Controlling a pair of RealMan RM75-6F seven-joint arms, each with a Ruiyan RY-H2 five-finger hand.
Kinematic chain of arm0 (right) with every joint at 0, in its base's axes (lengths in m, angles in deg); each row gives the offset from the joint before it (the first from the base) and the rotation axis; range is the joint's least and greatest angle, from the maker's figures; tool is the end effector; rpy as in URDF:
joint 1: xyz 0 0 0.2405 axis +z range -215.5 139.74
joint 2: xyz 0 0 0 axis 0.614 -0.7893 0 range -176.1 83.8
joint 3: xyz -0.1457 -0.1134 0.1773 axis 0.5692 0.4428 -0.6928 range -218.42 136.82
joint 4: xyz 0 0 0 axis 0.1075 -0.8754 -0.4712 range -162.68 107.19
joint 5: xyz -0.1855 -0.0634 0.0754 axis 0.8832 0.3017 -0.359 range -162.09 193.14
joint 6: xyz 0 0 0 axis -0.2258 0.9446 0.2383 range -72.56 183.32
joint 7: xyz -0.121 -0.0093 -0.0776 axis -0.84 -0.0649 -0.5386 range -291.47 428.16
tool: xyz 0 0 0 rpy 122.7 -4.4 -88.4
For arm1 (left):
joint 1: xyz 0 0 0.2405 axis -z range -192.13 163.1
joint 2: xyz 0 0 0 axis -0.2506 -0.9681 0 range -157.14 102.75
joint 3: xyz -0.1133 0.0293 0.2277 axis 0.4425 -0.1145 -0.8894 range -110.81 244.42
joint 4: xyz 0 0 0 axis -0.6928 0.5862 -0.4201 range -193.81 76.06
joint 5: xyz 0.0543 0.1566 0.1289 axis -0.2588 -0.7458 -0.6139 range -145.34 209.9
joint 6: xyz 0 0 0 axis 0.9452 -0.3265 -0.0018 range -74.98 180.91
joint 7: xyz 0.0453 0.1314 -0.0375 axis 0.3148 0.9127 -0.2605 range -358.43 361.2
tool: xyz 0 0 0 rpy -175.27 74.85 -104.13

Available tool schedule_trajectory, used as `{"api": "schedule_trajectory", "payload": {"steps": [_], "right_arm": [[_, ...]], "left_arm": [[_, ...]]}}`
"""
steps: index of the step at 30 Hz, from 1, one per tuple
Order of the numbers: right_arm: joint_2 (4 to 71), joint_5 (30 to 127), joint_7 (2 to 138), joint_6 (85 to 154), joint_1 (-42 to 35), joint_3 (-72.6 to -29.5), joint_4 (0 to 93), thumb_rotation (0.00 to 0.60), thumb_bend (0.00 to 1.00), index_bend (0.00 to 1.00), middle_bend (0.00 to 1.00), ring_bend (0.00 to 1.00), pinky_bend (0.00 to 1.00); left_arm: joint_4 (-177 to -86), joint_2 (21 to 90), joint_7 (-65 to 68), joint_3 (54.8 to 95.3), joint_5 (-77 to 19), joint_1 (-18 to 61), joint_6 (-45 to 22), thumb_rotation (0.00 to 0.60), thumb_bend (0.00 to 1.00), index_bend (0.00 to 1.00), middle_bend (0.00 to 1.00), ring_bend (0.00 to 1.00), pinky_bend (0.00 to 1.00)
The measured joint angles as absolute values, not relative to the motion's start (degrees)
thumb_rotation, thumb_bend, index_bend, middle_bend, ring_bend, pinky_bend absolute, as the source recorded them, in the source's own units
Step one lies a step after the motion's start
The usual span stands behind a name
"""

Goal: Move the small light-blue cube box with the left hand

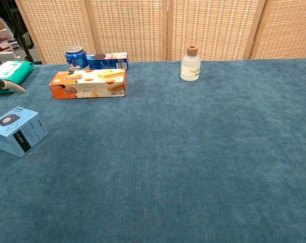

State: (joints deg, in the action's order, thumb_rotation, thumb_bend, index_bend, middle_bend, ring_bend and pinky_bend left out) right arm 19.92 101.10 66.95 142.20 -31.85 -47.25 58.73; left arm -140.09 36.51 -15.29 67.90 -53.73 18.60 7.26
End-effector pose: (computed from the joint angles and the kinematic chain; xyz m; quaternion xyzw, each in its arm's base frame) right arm -0.3179 -0.2014 0.1719 0.5891 -0.3293 0.3959 0.6227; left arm -0.2865 0.3166 0.1057 -0.7495 -0.4510 -0.2653 0.4054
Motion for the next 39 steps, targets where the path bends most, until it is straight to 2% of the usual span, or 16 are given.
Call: {"api": "schedule_trajectory", "payload": {"steps": [9, 10, 12, 14, 15, 17, 19, 22, 27, 30, 33, 36, 39], "right_arm": [[19.88, 100.48, 67.48, 141.76, -31.71, -47.49, 58.43, 0.6, 0.0, 0.0, 0.0, 0.0, 0.0], [19.9, 100.46, 67.47, 141.74, -31.69, -47.49, 58.41, 0.6, 0.0, 0.0, 0.0, 0.0, 0.0], [19.92, 100.43, 67.46, 141.68, -31.67, -47.48, 58.38, 0.6, 0.0, 0.0, 0.0, 0.0, 0.0], [19.94, 100.4, 67.48, 141.66, -31.67, -47.47, 58.36, 0.6, 0.0, 0.0, 0.0, 0.0, 0.0], [19.94, 100.4, 67.51, 141.66, -31.68, -47.47, 58.36, 0.6, 0.0, 0.0, 0.0, 0.0, 0.0], [19.93, 100.4, 67.66, 141.59, -31.66, -47.45, 58.33, 0.6, 0.0, 0.0, 0.0, 0.0, 0.0], [19.92, 100.41, 67.68, 141.45, -31.62, -47.39, 58.31, 0.6, 0.0, 0.0, 0.0, 0.0, 0.0], [19.92, 100.48, 67.7, 141.55, -31.63, -47.36, 58.36, 0.6, 0.0, 0.0, 0.0, 0.0, 0.0], [19.94, 100.54, 67.72, 141.55, -31.64, -47.3, 58.35, 0.6, 0.0, 0.0, 0.0, 0.0, 0.0], [20.03, 100.61, 67.58, 141.41, -31.57, -47.22, 58.32, 0.6, 0.0, 0.0, 0.0, 0.0, 0.0], [20.16, 100.72, 67.19, 141.32, -31.5, -47.13, 58.36, 0.6, 0.0, 0.0, 0.0, 0.0, 0.0], [20.29, 100.77, 66.79, 141.28, -31.46, -47.05, 58.42, 0.6, 0.0, 0.0, 0.0, 0.0, 0.0], [20.43, 100.54, 66.72, 141.21, -31.44, -47.12, 58.48, 0.6, 0.0, 0.0, 0.0, 0.0, 0.0]], "left_arm": [[-129.22, 47.37, -14.82, 68.33, -52.57, 18.05, 4.56, 0.6, 0.11, 0.01, 0.0, 0.0, 0.02], [-127.82, 48.64, -14.86, 68.49, -52.42, 18.03, 4.08, 0.6, 0.13, 0.05, 0.04, 0.03, 0.07], [-125.88, 50.34, -14.89, 68.75, -52.31, 18.0, 3.05, 0.6, 0.17, 0.2, 0.18, 0.14, 0.19], [-124.32, 51.72, -14.89, 69.12, -52.29, 17.83, 1.36, 0.6, 0.23, 0.4, 0.37, 0.3, 0.31], [-123.84, 52.24, -14.82, 69.27, -52.32, 17.69, 0.52, 0.6, 0.26, 0.46, 0.41, 0.33, 0.33], [-122.23, 53.53, -14.54, 69.45, -52.7, 17.25, -2.02, 0.6, 0.37, 0.55, 0.48, 0.4, 0.38], [-120.29, 54.6, -14.5, 69.45, -53.32, 16.72, -4.68, 0.6, 0.46, 0.58, 0.51, 0.43, 0.4], [-119.81, 54.28, -15.16, 69.23, -53.97, 16.38, -6.21, 0.6, 0.5, 0.61, 0.53, 0.45, 0.42], [-126.32, 49.32, -16.86, 68.55, -54.38, 16.46, -5.07, 0.6, 0.6, 0.62, 0.53, 0.45, 0.42], [-133.39, 43.24, -20.69, 68.07, -54.62, 17.4, -2.49, 0.6, 0.62, 0.62, 0.53, 0.45, 0.42], [-139.48, 35.35, -26.38, 67.4, -54.68, 19.55, 3.15, 0.6, 0.63, 0.62, 0.53, 0.45, 0.42], [-143.26, 29.9, -28.69, 66.85, -53.46, 22.58, 11.55, 0.6, 0.63, 0.62, 0.53, 0.45, 0.42], [-146.08, 26.72, -27.75, 66.42, -50.47, 26.69, 23.19, 0.6, 0.64, 0.62, 0.53, 0.45, 0.42]]}}
